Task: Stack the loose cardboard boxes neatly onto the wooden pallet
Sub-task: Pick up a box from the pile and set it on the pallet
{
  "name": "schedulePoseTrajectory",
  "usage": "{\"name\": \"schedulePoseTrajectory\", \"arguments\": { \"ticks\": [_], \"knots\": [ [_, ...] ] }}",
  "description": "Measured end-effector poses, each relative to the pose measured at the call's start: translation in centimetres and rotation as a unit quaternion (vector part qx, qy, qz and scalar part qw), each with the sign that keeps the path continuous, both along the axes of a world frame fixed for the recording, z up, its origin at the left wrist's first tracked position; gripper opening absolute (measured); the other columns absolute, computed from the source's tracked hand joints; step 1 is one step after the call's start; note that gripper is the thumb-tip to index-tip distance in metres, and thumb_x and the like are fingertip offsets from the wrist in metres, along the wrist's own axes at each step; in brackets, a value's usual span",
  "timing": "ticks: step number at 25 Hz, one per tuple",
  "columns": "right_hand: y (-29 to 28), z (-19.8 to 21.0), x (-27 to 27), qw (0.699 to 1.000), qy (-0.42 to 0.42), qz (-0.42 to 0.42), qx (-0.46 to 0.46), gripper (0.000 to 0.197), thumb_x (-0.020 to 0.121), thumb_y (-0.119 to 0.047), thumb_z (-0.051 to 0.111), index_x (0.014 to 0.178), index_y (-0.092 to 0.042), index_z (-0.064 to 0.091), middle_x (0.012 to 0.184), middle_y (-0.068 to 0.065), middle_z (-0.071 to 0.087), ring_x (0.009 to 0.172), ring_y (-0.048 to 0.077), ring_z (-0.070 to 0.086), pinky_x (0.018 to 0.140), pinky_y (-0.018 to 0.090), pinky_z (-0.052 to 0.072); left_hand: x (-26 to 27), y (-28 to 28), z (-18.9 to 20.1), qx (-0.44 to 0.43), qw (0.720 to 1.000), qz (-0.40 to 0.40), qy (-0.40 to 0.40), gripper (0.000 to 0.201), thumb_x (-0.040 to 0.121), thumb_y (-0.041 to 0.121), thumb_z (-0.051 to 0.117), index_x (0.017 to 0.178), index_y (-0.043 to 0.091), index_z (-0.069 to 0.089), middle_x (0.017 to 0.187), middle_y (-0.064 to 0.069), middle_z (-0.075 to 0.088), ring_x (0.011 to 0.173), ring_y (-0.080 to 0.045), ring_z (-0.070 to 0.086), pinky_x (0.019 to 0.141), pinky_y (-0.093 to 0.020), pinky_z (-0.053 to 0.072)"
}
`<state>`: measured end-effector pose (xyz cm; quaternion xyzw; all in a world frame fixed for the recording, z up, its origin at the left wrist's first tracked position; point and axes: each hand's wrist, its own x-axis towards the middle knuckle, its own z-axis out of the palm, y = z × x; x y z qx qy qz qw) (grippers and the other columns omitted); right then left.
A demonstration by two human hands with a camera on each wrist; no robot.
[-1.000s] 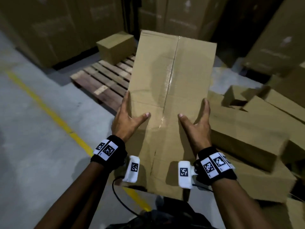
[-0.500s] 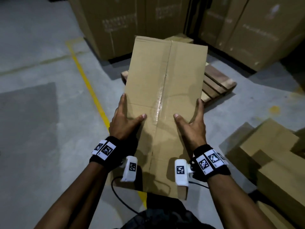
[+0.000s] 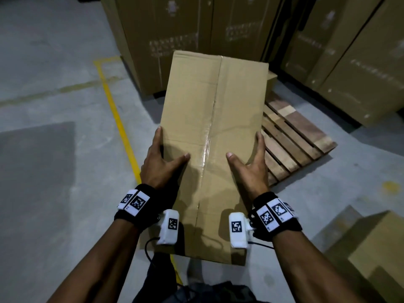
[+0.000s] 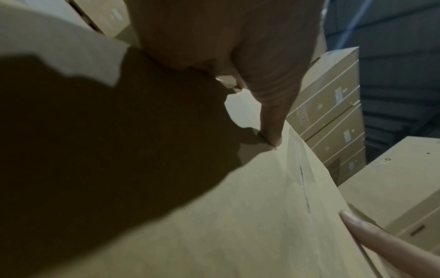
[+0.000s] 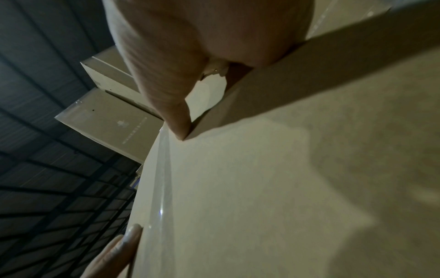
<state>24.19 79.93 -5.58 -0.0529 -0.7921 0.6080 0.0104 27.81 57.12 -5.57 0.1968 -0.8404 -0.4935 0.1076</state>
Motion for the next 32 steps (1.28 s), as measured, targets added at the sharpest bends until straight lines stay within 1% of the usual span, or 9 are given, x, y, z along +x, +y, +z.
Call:
{"name": "schedulePoseTrajectory", "arguments": {
  "ticks": [5, 12, 14, 17, 20, 22, 25, 28, 32],
  "knots": [
    [-5.9, -0.8, -9.9, 0.998, 0.013, -0.051, 0.026, 0.097, 0.084, -0.039, 0.079, 0.153, -0.052, 0.012, 0.161, -0.008, 0.032, 0.142, 0.017, 0.038, 0.118, 0.046, 0.033, -13.0, -6.4, -1.9, 0.017, 0.998, -0.054, 0.004, 0.105, 0.065, 0.064, 0.076, 0.148, 0.056, 0.013, 0.153, 0.013, 0.042, 0.135, -0.022, 0.047, 0.11, -0.047, 0.04],
    [-11.5, 1.2, -21.5, 0.986, -0.006, -0.159, 0.038, 0.099, 0.084, -0.039, 0.079, 0.155, -0.049, 0.01, 0.162, -0.007, 0.029, 0.142, 0.019, 0.036, 0.115, 0.04, 0.031, -29.4, -12.0, 0.3, 0.005, 0.985, -0.17, -0.016, 0.103, 0.072, 0.063, 0.076, 0.15, 0.054, 0.008, 0.159, 0.008, 0.032, 0.141, -0.026, 0.038, 0.114, -0.05, 0.034],
    [-12.0, 1.3, -24.5, 0.982, -0.001, -0.188, 0.036, 0.099, 0.083, -0.041, 0.079, 0.155, -0.049, 0.011, 0.163, -0.008, 0.028, 0.141, 0.018, 0.038, 0.116, 0.04, 0.031, -33.8, -12.3, 0.5, 0.002, 0.98, -0.198, -0.018, 0.105, 0.074, 0.059, 0.077, 0.152, 0.05, 0.008, 0.161, 0.009, 0.027, 0.144, -0.025, 0.033, 0.115, -0.05, 0.031],
    [-12.1, 0.4, -28.6, 0.976, 0.002, -0.216, 0.031, 0.102, 0.073, -0.054, 0.079, 0.149, -0.059, 0.011, 0.162, -0.01, 0.03, 0.141, 0.02, 0.04, 0.116, 0.053, 0.035, -39.4, -12.1, 0.0, 0.017, 0.971, -0.238, -0.007, 0.108, 0.07, 0.06, 0.077, 0.152, 0.049, 0.008, 0.162, 0.007, 0.026, 0.145, -0.023, 0.031, 0.116, -0.054, 0.03],
    [-11.8, -0.9, -33.6, 0.971, -0.003, -0.238, 0.016, 0.102, 0.067, -0.061, 0.077, 0.145, -0.065, 0.012, 0.16, -0.012, 0.032, 0.141, 0.02, 0.039, 0.116, 0.055, 0.034, -45.3, -11.2, -0.9, 0.02, 0.964, -0.265, -0.004, 0.106, 0.077, 0.047, 0.081, 0.156, 0.041, 0.01, 0.161, 0.003, 0.026, 0.144, -0.022, 0.03, 0.115, -0.045, 0.028],
    [-11.3, -1.5, -37.2, 0.968, -0.009, -0.25, 0.018, 0.102, 0.067, -0.062, 0.076, 0.145, -0.065, 0.011, 0.16, -0.011, 0.033, 0.142, 0.02, 0.039, 0.116, 0.055, 0.034, -49.5, -10.5, -1.4, 0.013, 0.962, -0.274, -0.007, 0.106, 0.077, 0.046, 0.08, 0.156, 0.04, 0.009, 0.162, 0.003, 0.025, 0.145, -0.023, 0.029, 0.114, -0.044, 0.028],
    [-10.8, -2.0, -41.8, 0.963, -0.038, -0.265, 0.025, 0.1, 0.071, -0.059, 0.076, 0.145, -0.064, 0.009, 0.158, -0.007, 0.036, 0.14, 0.024, 0.041, 0.115, 0.054, 0.034, -54.5, -9.8, -1.6, -0.005, 0.959, -0.282, -0.027, 0.108, 0.076, 0.05, 0.08, 0.155, 0.043, 0.008, 0.161, 0.001, 0.026, 0.145, -0.026, 0.03, 0.116, -0.051, 0.03],
    [-10.3, -1.6, -46.2, 0.958, -0.042, -0.282, 0.022, 0.1, 0.078, -0.049, 0.078, 0.15, -0.057, 0.009, 0.161, -0.01, 0.031, 0.143, 0.022, 0.037, 0.118, 0.051, 0.031, -59.7, -9.2, -1.3, -0.009, 0.954, -0.296, -0.042, 0.108, 0.075, 0.053, 0.08, 0.155, 0.044, 0.008, 0.161, -0.001, 0.027, 0.144, -0.027, 0.031, 0.115, -0.053, 0.03],
    [-10.3, -1.4, -50.9, 0.948, -0.047, -0.314, 0.017, 0.101, 0.082, -0.041, 0.079, 0.156, -0.047, 0.009, 0.162, -0.01, 0.03, 0.143, 0.02, 0.036, 0.118, 0.047, 0.031, -66.1, -8.3, -1.6, 0.002, 0.941, -0.333, -0.059, 0.106, 0.077, 0.051, 0.079, 0.155, 0.043, 0.009, 0.161, 0.001, 0.028, 0.145, -0.028, 0.031, 0.114, -0.049, 0.029]
  ]
}}
